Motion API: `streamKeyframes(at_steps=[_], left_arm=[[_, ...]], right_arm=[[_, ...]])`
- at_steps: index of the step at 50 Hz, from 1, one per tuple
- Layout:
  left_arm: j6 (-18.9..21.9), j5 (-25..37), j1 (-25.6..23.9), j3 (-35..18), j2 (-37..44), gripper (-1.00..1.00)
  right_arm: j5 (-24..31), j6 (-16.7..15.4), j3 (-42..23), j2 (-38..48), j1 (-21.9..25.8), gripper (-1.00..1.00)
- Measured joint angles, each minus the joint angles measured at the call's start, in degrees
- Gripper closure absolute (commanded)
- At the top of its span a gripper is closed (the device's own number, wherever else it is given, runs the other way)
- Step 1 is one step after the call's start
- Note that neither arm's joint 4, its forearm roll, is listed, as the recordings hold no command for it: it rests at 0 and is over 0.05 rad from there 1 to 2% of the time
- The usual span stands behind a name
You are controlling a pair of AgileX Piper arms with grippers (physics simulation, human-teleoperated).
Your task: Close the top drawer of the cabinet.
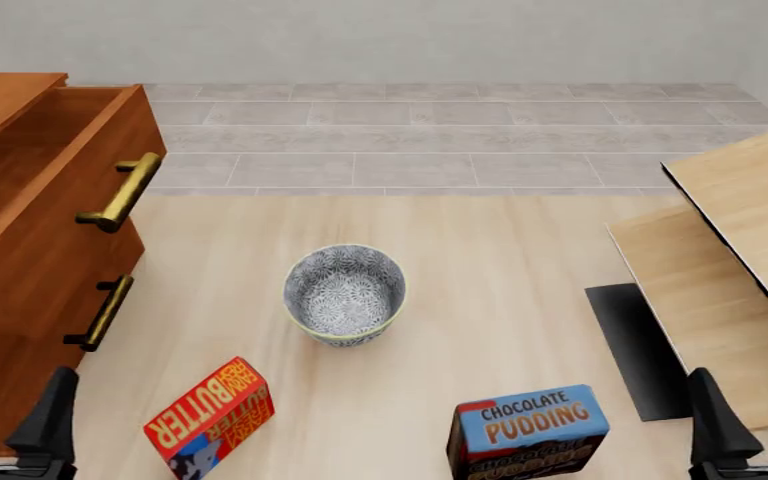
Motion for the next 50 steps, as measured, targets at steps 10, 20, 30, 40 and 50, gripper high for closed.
streamKeyframes(at_steps=[10, 20, 30, 40, 50], left_arm=[[-0.5, -0.5, -0.8, 0.2, 0.0, -1.00], [0.5, -0.8, -1.7, -0.1, -0.1, -1.00], [4.5, -1.4, -1.8, -1.5, -0.1, -1.00], [10.0, -2.1, -3.0, -1.8, -0.1, -1.00], [15.3, -3.0, -4.8, -1.6, -0.1, -1.00]], right_arm=[[-0.3, -0.1, -0.2, 0.0, 0.2, -1.00], [-0.1, -1.0, -0.2, 0.0, 1.0, -1.00], [0.3, -2.4, -0.1, 0.0, 2.1, -1.00], [0.8, -3.6, 0.0, 0.0, 3.0, -1.00], [1.1, -5.1, 0.0, 0.0, 4.0, -1.00]])
